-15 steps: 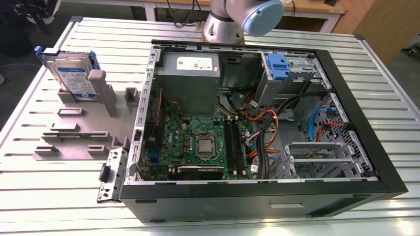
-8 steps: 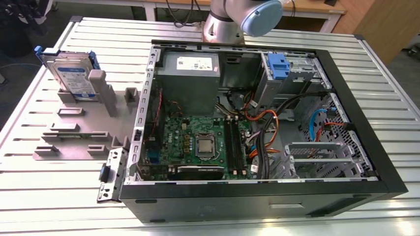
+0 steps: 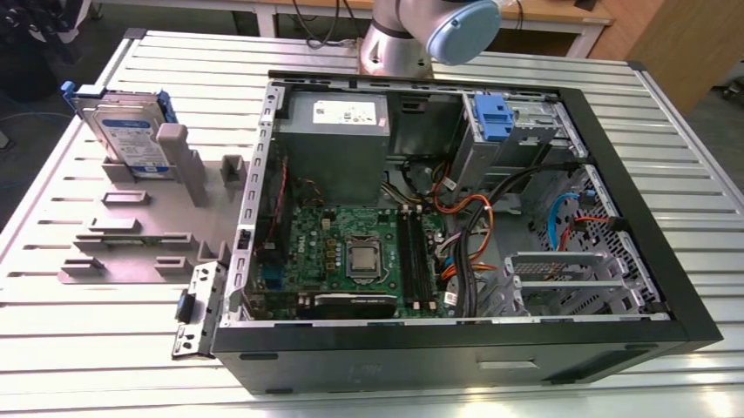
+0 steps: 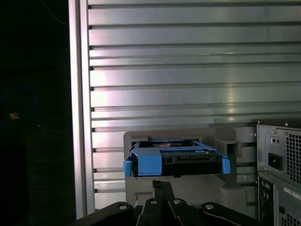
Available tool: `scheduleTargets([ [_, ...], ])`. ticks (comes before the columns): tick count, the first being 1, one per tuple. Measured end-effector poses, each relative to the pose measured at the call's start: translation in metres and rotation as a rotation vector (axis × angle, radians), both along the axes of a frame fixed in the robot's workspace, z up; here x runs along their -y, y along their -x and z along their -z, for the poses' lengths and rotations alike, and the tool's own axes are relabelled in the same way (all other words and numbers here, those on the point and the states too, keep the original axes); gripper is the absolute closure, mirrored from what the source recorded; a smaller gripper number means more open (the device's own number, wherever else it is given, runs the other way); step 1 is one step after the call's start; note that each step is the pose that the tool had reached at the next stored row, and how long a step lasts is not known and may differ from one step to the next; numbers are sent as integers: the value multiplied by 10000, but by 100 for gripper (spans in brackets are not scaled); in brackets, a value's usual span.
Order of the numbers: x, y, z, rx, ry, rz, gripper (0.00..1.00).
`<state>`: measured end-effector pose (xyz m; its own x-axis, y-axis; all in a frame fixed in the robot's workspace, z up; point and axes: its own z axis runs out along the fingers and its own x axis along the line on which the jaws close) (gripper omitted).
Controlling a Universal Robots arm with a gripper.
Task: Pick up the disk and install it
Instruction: 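Pick up the disk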
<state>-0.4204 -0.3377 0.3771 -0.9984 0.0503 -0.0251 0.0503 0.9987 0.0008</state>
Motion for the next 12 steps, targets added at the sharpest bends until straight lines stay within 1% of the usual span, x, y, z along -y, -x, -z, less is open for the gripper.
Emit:
scheduleTargets([
  [7, 0, 2, 0, 0, 0, -19, 89],
  [12, 0, 2, 0, -1, 0, -189, 89],
])
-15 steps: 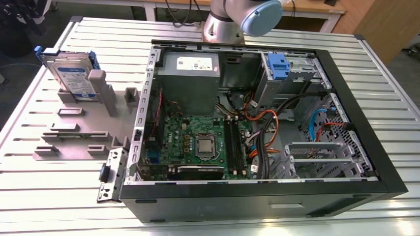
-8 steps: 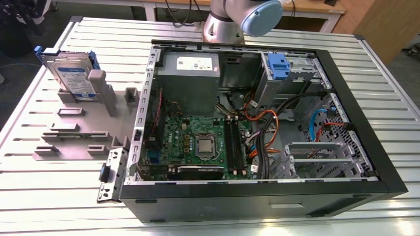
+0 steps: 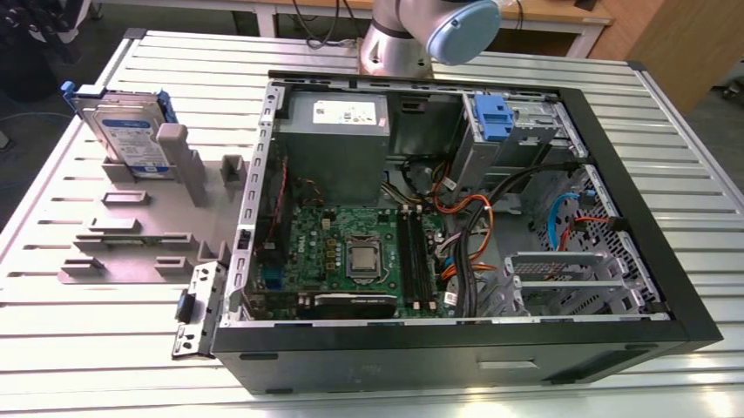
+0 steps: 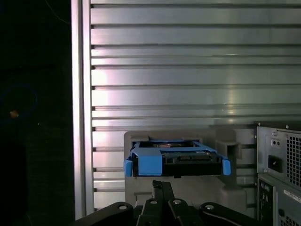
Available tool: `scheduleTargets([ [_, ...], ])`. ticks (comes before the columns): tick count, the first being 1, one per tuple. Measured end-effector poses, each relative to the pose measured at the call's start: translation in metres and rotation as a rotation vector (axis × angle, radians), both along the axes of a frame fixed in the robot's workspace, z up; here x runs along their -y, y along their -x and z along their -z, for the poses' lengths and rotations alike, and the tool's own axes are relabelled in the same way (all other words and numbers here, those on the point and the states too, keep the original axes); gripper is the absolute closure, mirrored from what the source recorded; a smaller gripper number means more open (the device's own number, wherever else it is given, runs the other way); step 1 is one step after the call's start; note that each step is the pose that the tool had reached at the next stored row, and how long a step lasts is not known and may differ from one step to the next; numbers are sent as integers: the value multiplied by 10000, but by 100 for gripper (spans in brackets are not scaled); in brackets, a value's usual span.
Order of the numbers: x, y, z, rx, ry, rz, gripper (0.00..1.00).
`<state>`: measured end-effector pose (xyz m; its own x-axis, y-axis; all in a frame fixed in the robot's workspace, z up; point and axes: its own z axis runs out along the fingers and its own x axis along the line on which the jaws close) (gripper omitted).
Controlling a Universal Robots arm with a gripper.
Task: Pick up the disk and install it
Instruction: 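Pick up the disk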
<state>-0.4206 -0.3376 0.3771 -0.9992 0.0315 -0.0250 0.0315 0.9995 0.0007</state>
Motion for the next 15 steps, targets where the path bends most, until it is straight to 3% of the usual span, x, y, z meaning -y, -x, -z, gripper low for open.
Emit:
scheduleTargets([
  [15, 0, 0, 0, 0, 0, -995, 89],
])
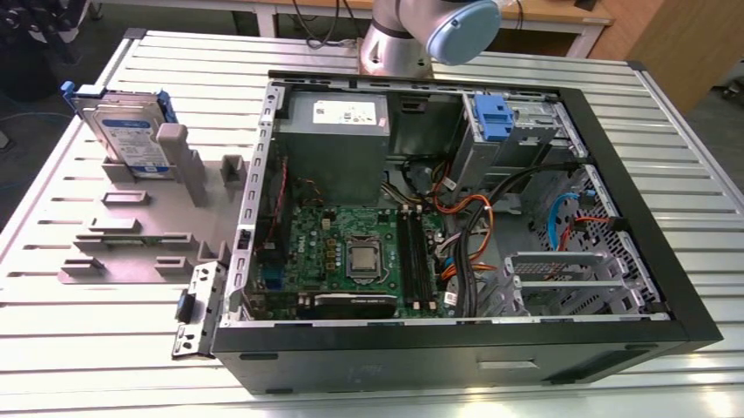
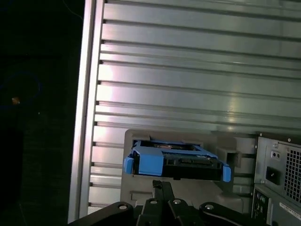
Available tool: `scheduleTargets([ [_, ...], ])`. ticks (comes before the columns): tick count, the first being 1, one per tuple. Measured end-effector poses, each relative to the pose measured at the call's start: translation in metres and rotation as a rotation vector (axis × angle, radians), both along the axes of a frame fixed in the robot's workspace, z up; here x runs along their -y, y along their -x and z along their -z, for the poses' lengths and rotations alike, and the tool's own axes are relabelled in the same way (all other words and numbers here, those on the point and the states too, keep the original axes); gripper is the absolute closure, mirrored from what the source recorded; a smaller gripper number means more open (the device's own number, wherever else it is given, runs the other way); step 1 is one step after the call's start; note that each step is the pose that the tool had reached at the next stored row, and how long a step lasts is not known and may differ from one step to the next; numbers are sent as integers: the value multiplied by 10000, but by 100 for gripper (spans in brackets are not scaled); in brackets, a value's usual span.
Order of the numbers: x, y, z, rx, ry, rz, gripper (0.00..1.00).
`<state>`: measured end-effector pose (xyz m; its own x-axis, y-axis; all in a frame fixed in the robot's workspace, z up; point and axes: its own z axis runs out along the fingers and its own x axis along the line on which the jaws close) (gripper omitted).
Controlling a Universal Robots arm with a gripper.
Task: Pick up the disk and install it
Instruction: 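Pick up the disk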
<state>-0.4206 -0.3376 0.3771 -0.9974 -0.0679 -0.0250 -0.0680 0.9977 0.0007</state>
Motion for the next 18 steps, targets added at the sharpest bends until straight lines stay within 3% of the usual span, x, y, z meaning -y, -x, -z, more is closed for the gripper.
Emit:
scheduleTargets([
  [18, 0, 0, 0, 0, 0, -1386, 89],
])
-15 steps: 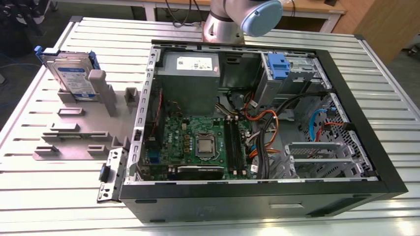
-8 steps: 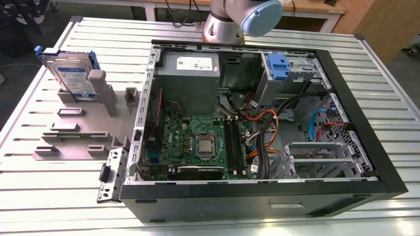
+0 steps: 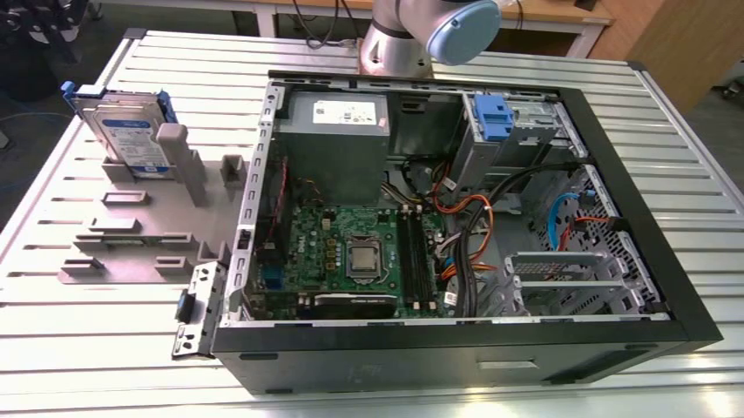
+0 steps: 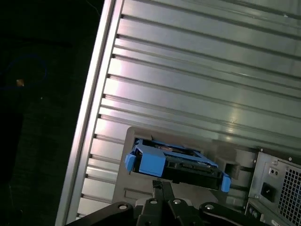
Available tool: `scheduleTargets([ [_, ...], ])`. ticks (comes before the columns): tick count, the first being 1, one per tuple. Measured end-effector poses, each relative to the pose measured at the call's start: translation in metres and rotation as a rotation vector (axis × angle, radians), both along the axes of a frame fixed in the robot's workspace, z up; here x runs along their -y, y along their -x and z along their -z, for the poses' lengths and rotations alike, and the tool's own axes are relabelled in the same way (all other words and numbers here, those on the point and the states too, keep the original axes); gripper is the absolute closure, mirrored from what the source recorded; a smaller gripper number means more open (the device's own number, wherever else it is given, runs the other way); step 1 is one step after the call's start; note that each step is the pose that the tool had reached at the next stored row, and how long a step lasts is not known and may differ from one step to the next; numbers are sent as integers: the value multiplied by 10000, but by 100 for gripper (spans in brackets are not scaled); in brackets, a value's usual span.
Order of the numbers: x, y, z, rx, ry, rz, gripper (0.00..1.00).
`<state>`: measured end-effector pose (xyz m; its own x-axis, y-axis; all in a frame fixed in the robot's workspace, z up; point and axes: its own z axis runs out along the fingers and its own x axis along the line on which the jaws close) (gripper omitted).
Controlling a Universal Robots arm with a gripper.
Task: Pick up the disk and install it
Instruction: 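Pick up the disk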
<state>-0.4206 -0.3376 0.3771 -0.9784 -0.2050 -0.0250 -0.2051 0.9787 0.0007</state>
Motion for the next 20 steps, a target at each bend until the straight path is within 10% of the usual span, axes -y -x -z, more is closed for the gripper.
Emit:
scheduleTargets([
  [20, 0, 0, 1, 1, -1, -1902, 89],
])
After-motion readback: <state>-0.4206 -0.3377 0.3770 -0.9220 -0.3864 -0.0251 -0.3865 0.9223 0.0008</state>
